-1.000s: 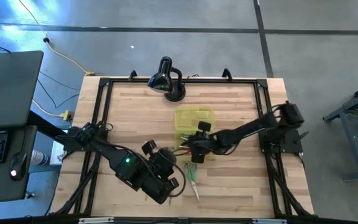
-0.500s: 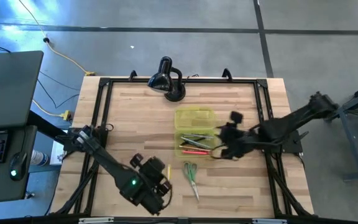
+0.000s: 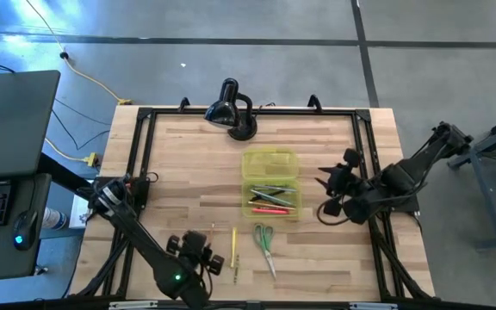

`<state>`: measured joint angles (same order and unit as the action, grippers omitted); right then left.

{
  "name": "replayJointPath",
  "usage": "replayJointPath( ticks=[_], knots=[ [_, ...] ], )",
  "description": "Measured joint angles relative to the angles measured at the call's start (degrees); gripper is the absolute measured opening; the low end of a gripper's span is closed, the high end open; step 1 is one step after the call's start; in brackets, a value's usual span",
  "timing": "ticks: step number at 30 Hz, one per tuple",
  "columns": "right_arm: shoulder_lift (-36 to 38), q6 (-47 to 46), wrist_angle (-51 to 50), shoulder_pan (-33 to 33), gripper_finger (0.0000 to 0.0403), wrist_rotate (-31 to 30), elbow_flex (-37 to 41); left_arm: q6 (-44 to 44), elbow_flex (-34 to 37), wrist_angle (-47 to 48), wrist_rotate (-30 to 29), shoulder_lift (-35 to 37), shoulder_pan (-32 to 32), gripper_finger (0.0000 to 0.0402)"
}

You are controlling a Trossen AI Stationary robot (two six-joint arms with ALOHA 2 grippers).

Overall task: Pick & place school supplies into a supply box
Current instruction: Put the yellow pencil into the yellow supply box

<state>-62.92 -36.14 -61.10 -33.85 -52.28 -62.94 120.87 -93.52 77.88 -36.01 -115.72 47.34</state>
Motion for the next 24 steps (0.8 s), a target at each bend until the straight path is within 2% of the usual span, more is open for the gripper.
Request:
replayJointPath(
  ticks=[5, 8, 18, 24],
  knots=[
    [-1.2, 0.1, 0.0, -0.1, 0.0114, 0.1, 0.0, 0.3, 9.3, -16.0, 3.2, 0.0, -0.1, 0.0143],
    [-2.0, 0.1, 0.0, -0.1, 0.0114, 0.2, 0.0, 0.4, 13.4, -21.6, 3.6, 0.0, -0.6, 0.0143],
    [-2.4, -0.1, 0.5, -0.1, 0.0114, 1.9, 0.0, 1.1, 16.4, -19.7, 2.1, 0.0, -1.0, 0.0143],
    [-2.4, 0.0, 0.9, 0.1, 0.0114, 1.5, 0.0, 1.0, 16.4, -21.4, 0.2, -2.6, -0.8, 0.0143]
  ],
)
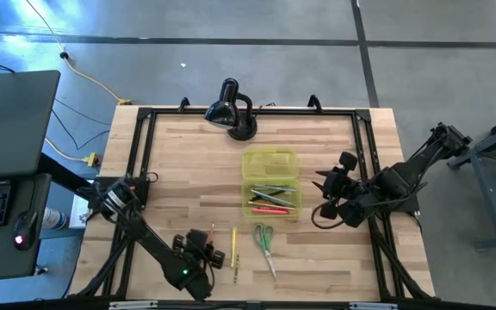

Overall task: Pick & place school supplies into a supply box
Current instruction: Put the yellow pencil into the yellow supply box

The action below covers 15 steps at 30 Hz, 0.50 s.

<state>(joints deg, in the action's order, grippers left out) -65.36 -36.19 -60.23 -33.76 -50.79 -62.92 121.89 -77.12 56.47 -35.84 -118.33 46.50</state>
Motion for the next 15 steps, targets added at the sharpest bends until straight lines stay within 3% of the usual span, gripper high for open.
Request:
replayJointPath(
  ticks=[15],
  knots=[
    [0.0, 0.1, 0.1, 0.0, 0.0114, 0.0, 0.0, 0.1, -0.3, -1.4, -4.5, -6.0, 0.3, 0.0143]
  ],
)
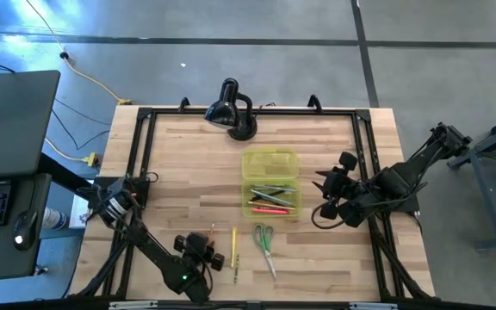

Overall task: Pick & place school supplies into a supply box
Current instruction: Put the yellow pencil into the yellow supply box

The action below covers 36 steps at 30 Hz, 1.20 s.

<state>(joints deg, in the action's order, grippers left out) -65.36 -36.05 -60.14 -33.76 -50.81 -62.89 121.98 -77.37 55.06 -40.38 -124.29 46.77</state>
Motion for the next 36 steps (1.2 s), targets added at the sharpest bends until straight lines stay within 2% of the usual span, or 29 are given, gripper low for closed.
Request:
replayJointPath(
  ticks=[9, 14, 20, 23, 29, 36],
  knots=[
    [0.0, 0.0, 0.0, 0.0, 0.0114, 1.0, 0.0, 0.3, 0.1, -1.1, -8.1, -1.5, -0.3, 0.0143],
    [0.0, 0.0, 0.0, 0.0, 0.0114, 1.0, 0.0, 0.0, 0.0, 0.4, -5.5, -2.1, -1.4, 0.0142],
    [0.0, 0.0, 0.0, 0.0, 0.0114, 1.3, 0.0, -1.9, 0.0, 0.4, -5.4, -2.8, -2.7, 0.0141],
    [0.0, 0.0, 0.0, 0.0, 0.0114, 1.3, 0.0, -1.9, 0.0, 0.6, -4.2, -3.8, -3.6, 0.0119],
    [0.0, 0.0, 0.0, 0.0, 0.0114, 1.3, 0.0, -1.3, 0.0, -0.4, -7.8, -4.6, -3.6, 0.0023],
    [0.0, 0.4, 0.0, 0.0, 0.0114, 0.3, 0.0, 1.3, -5.0, 8.2, -9.9, -5.6, -4.5, 0.0025]
  ],
)
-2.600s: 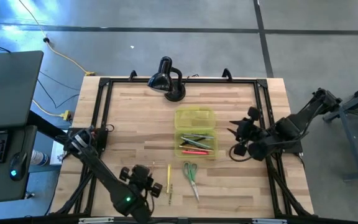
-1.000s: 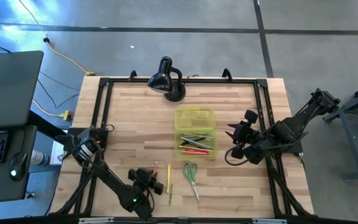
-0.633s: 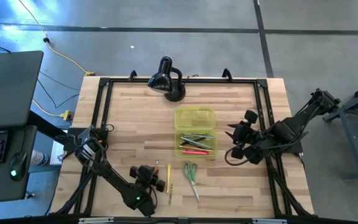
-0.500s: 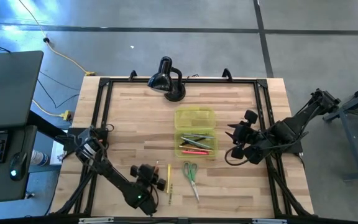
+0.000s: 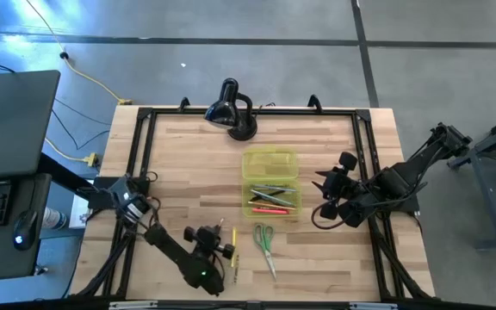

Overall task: Pick & place school supplies into a supply box
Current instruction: Put the yellow pencil into the yellow supply box

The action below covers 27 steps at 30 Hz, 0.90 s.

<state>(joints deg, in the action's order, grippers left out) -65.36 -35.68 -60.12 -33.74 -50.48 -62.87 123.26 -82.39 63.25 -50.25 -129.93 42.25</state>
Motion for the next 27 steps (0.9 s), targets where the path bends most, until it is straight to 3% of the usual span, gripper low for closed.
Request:
replayJointPath(
  ticks=[5, 12, 16, 20, 24, 27],
  knots=[
    [0.0, 0.1, 0.0, 0.0, 0.0114, -1.8, 0.0, -3.5, -7.7, 8.9, -1.4, -0.1, -2.4, 0.001],
    [0.0, 0.1, 0.0, 0.0, 0.0114, -1.6, 0.0, -18.6, -21.8, 16.8, -5.7, 0.2, -6.8, 0.0009],
    [0.0, 0.1, 0.0, 0.0, 0.0114, -1.5, 0.0, -33.0, -30.3, 17.2, -2.6, 0.8, -10.1, 0.0009],
    [0.0, -0.1, -0.5, 0.0, 0.0114, 0.5, 0.0, -44.7, -34.2, 17.6, 0.8, 0.8, -12.4, 0.0018],
    [0.0, -0.5, -1.0, 0.0, 0.0114, 3.7, 0.0, -41.8, -36.4, 27.5, 3.9, 1.4, -12.7, 0.0032],
    [0.0, -0.5, -1.6, -0.1, 0.0114, 4.0, 0.0, -43.2, -36.2, 26.8, 0.4, 5.8, -9.9, 0.0032]
  ],
)
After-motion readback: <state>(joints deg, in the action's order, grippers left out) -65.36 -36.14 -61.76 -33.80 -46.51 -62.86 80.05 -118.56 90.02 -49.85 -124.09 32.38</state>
